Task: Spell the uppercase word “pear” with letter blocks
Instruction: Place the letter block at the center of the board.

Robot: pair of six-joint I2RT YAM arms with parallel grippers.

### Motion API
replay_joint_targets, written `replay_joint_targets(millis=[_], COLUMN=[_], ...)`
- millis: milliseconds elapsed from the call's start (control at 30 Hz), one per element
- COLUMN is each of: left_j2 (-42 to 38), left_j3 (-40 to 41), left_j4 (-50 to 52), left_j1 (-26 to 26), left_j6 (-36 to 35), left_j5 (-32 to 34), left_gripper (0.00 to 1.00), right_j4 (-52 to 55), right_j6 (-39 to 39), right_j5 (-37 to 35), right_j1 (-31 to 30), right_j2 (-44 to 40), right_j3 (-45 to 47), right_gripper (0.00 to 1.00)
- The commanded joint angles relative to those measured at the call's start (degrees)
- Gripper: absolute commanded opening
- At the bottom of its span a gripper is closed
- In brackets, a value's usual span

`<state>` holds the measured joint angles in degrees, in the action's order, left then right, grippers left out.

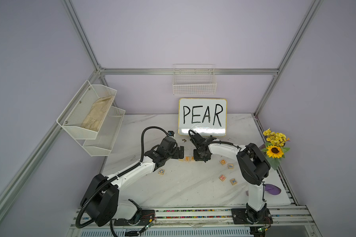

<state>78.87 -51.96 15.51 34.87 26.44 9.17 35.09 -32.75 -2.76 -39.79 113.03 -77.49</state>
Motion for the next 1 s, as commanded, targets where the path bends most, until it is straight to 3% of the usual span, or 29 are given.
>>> replay_joint_targets(millis=[0,967], left_j2=[-0.5,-0.5], left_j3=[-4.9,-4.3], left_j4=[-1.4,-1.5], left_j1=[-0.4,-0.4], left_j6=[0.8,1.0], left_j5=[-0.5,-1.2], left_gripper=[1.0,1.0], right_j4=[1.0,0.2], right_j6=[-0.6,-1.6], right_j5=[-0.8,-0.7], right_j1=[0.2,0.2], right_j2=[-1.7,-3.3], right_j3=[0.9,1.2], right_gripper=[0.38,0.45])
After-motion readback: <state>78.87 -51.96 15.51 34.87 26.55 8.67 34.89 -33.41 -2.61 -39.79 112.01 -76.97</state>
